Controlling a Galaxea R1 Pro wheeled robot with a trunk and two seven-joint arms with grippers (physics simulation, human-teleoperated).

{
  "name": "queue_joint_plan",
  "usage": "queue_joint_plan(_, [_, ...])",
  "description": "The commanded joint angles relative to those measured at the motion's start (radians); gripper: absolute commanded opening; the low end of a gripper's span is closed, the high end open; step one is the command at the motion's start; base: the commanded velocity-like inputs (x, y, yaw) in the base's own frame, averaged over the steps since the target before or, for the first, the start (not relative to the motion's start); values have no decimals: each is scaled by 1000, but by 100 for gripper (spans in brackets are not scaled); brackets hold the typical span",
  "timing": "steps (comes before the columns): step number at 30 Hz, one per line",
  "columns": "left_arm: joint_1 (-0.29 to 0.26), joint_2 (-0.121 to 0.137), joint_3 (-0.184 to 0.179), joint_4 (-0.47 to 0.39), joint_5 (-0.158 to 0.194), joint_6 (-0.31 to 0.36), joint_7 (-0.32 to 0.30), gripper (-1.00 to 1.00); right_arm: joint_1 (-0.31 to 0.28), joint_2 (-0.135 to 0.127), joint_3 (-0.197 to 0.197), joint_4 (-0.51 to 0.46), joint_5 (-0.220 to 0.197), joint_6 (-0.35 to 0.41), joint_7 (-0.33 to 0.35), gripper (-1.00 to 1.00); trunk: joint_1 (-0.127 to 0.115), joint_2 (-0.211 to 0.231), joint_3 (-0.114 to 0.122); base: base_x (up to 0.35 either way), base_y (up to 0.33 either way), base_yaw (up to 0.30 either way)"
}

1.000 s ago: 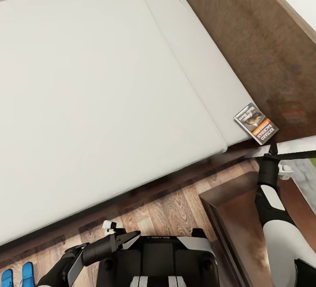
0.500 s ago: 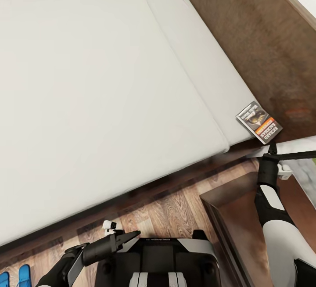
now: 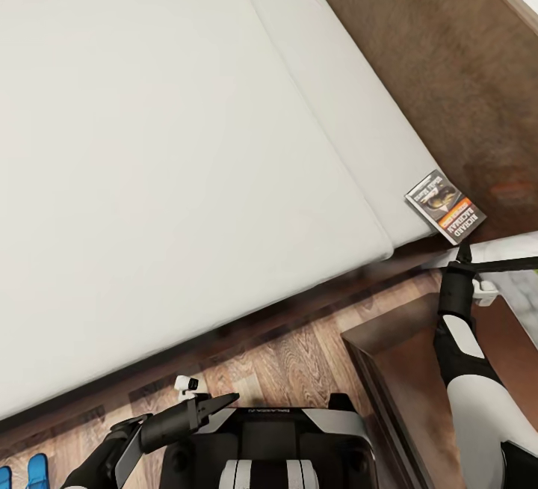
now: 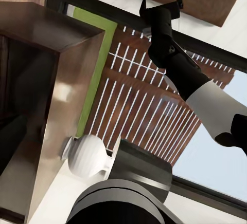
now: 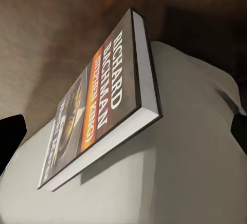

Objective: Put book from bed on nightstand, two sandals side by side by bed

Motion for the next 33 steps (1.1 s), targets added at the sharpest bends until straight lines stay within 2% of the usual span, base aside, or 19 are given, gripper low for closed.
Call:
queue_joint_plan(1, [0,0,0,0,1,11,-3,100,0,0,1,1,-10,0,6,100,0,0,0,0,0,0])
queue_joint_plan(24, [0,-1,0,13,2,11,-3,100,0,0,1,1,-9,0,6,100,0,0,0,0,0,0])
queue_joint_plan(33, [0,-1,0,21,3,10,-3,100,0,0,1,1,-8,0,6,100,0,0,0,73,13,0])
